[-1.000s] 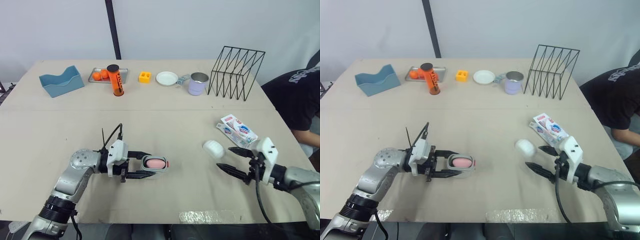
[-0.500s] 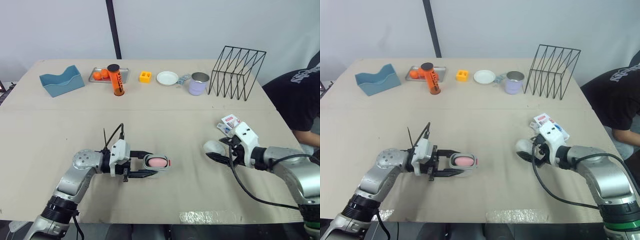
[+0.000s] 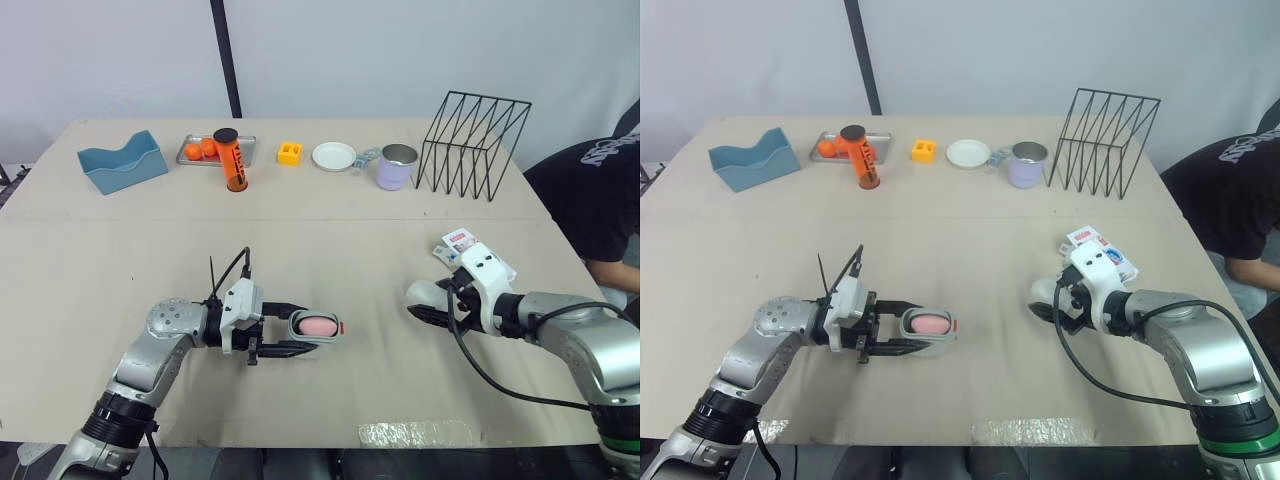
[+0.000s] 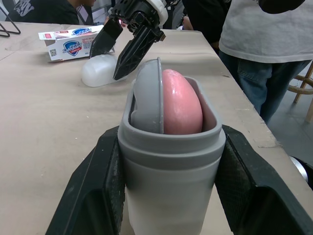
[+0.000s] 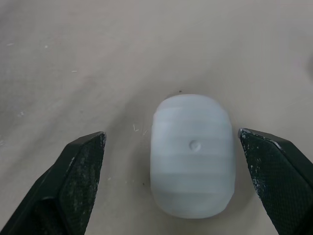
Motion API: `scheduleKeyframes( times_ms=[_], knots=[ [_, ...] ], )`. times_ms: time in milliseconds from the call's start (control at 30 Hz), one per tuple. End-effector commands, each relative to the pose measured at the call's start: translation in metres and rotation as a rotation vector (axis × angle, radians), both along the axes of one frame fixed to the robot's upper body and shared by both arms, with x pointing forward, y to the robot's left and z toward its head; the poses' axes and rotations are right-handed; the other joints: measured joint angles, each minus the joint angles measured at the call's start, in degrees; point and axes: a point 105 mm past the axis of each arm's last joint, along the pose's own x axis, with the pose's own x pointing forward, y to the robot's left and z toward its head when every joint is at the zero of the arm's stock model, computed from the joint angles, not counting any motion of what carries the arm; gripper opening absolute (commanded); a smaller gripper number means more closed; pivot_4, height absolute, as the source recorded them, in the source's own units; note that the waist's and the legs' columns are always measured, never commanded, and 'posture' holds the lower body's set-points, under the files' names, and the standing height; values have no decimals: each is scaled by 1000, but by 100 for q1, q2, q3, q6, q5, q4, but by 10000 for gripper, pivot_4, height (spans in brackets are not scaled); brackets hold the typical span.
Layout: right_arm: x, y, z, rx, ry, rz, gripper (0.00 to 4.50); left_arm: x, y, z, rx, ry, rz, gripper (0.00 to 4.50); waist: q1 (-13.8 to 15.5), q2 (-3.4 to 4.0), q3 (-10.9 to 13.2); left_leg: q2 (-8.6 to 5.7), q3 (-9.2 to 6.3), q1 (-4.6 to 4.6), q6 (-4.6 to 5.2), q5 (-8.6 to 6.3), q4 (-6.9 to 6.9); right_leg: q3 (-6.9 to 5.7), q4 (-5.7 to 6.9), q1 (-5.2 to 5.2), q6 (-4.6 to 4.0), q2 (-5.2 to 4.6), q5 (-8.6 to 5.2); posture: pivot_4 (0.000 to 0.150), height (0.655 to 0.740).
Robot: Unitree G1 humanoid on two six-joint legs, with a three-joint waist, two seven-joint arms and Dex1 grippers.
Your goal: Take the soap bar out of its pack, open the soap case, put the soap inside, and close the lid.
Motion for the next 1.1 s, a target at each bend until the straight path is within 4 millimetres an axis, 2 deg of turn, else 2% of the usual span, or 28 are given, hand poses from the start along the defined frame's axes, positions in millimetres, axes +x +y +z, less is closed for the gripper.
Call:
scheduleKeyframes(
  times_ms=[33, 100, 200, 300, 333, 367, 567, 633, 933, 1100],
  knots=[
    [2, 2, 5, 3, -35, 0, 44769, -3, -4, 11, -25, -38, -22, 19452, 0, 0, 0, 0, 0, 0, 0, 0, 0, 1, 0, -1, 0, 0, 0, 1500, 7400],
    [2, 2, 3, 2, -32, -4, 44769, -3, -4, 11, -25, -37, -22, 19452, 0, 0, 0, 0, 0, -1, 0, 0, 0, 1, 0, -2, 0, 0, 0, 1500, 7400],
    [2, 1, -1, -6, -25, -12, 38021, -3, -5, 11, -24, -37, -22, 19452, 0, 0, 0, 0, 0, -1, 0, 0, 0, 0, 0, -2, 0, 0, 0, 1500, 7400],
    [2, 0, -4, -10, -16, -15, 25954, -3, -5, 11, -23, -37, -21, 19452, 0, 0, 0, 0, 0, -2, 0, 0, 0, 1, 0, -2, 0, 0, 0, 1500, 7400],
    [2, 0, -4, -11, -15, -15, 24552, -3, -5, 11, -23, -37, -21, 19452, 0, 0, 0, 0, 0, -2, 0, 0, 0, 1, 0, -2, 0, 0, 0, 1500, 7400],
    [2, 0, -5, -12, -14, -15, 19511, -3, -5, 11, -22, -37, -21, 19452, 0, 0, 0, 0, 0, -1, 0, 0, 0, 1, 0, -2, 0, 0, 0, 1500, 7400],
    [2, 1, -5, -30, -31, 24, 19249, -3, -5, 9, -23, -35, -17, 19452, -4, 0, 0, 1, 0, -1, 0, 0, 0, 1, 0, -2, 1, 1, -1, 1500, 7400],
    [2, 4, 1, -33, -55, 68, 19249, -3, -5, 9, -23, -34, -15, 19452, -5, 0, 0, 1, 1, -1, 0, 0, 0, 2, 0, -2, 1, 1, -1, 1500, 7400],
    [-2, 32, 50, -14, -154, 404, 19249, -3, -5, 7, -26, -29, -15, 19452, -7, 0, 1, 2, 2, -2, 1, 0, 0, 0, -1, -5, 1, 1, -1, 1500, 7400],
    [-13, 58, 72, 13, -144, 602, 19249, -1, -5, 5, -33, -33, -4, 19452, -6, 1, 2, 1, 2, -4, 2, -1, -1, 1, -4, -6, -1, 0, 0, 1500, 7400]
  ],
)
